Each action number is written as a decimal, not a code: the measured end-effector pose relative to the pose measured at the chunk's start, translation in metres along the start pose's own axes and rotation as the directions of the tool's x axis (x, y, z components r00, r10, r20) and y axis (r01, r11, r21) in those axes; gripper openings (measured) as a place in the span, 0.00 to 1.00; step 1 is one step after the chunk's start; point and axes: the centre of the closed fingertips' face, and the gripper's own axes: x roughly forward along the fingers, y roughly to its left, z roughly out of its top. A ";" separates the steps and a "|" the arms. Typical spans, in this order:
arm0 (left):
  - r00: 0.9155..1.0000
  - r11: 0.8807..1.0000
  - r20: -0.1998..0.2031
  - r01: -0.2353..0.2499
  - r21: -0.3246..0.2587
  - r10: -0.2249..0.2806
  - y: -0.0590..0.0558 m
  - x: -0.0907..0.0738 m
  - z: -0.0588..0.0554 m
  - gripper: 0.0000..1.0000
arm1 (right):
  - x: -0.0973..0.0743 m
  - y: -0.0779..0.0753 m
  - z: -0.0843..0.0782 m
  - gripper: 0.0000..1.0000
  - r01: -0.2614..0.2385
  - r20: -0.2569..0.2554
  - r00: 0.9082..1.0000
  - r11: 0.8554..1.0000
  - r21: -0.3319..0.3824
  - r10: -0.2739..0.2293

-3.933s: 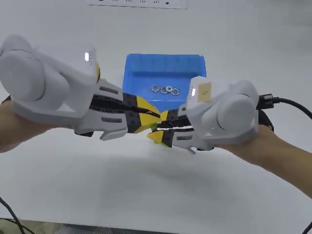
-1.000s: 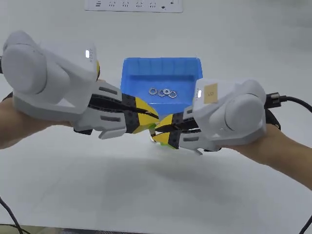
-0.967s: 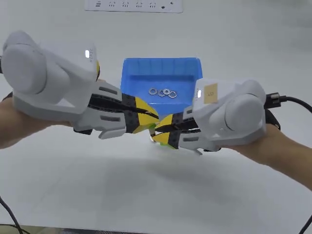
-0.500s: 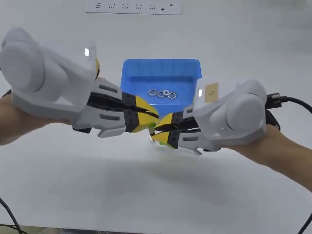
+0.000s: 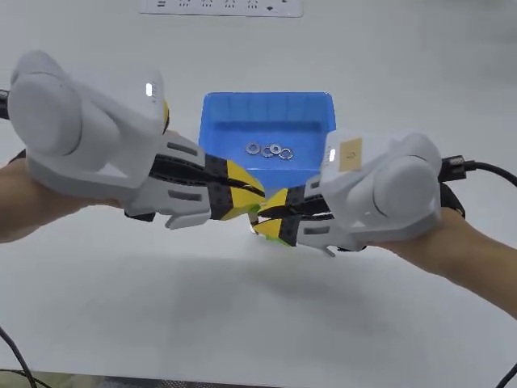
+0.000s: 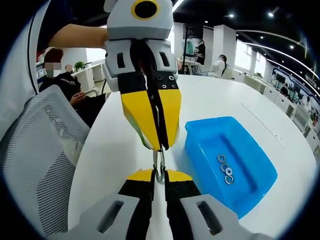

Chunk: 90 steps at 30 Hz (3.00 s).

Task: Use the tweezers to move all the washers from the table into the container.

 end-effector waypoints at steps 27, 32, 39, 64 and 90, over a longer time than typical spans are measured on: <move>1.000 1.000 0.005 0.003 -0.013 -0.003 -0.001 -0.001 0.000 0.05 | 0.008 0.003 0.006 0.10 -0.031 0.006 0.999 0.999 -0.038 0.031; 1.000 1.000 0.016 0.002 -0.014 -0.002 -0.001 -0.008 0.007 0.05 | 0.002 0.003 0.013 0.10 -0.030 0.028 0.999 0.999 -0.014 0.030; 1.000 1.000 0.022 -0.002 0.019 0.001 -0.001 -0.018 0.023 0.05 | -0.008 0.000 0.028 0.10 -0.016 0.042 0.999 0.999 -0.045 0.018; 0.998 0.988 0.056 -0.049 0.146 0.042 0.059 -0.020 0.075 0.06 | -0.036 -0.078 0.066 0.10 0.126 0.080 0.990 0.986 -0.110 -0.118; 0.999 0.999 0.017 -0.051 0.003 0.051 0.108 0.013 0.016 0.06 | 0.015 -0.108 0.016 0.11 0.086 0.011 0.996 0.995 -0.041 -0.085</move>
